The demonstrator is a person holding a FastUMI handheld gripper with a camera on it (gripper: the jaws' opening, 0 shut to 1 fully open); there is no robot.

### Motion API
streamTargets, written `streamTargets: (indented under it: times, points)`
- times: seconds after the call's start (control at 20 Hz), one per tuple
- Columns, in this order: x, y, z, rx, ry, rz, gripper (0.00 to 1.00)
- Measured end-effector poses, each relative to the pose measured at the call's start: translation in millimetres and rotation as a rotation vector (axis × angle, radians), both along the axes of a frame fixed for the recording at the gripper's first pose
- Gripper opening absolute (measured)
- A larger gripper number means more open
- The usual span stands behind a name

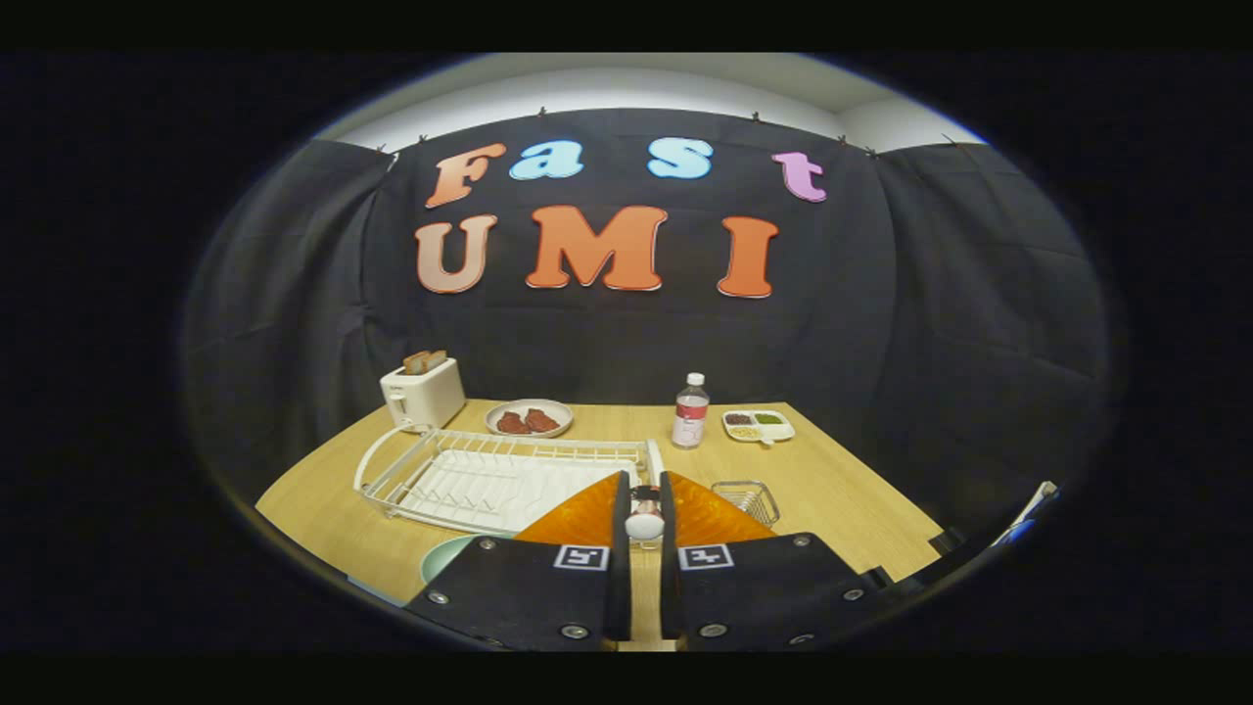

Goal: Take the plate from the dish rack, then take the spoon from the basket and place it into the plate.

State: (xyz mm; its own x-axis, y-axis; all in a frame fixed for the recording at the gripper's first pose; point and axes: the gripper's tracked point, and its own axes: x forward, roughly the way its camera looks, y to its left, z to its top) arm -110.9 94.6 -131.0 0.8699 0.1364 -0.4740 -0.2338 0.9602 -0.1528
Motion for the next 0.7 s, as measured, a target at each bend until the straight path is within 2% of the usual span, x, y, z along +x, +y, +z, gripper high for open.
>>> streamTargets:
  times: [0.35, 0.7]
  points:
    - [-40, 41, -3, 0.037, 0.025, 0.088, 0.11]
    - [-74, 70, -31, 0.040, 0.089, 0.165, 0.11]
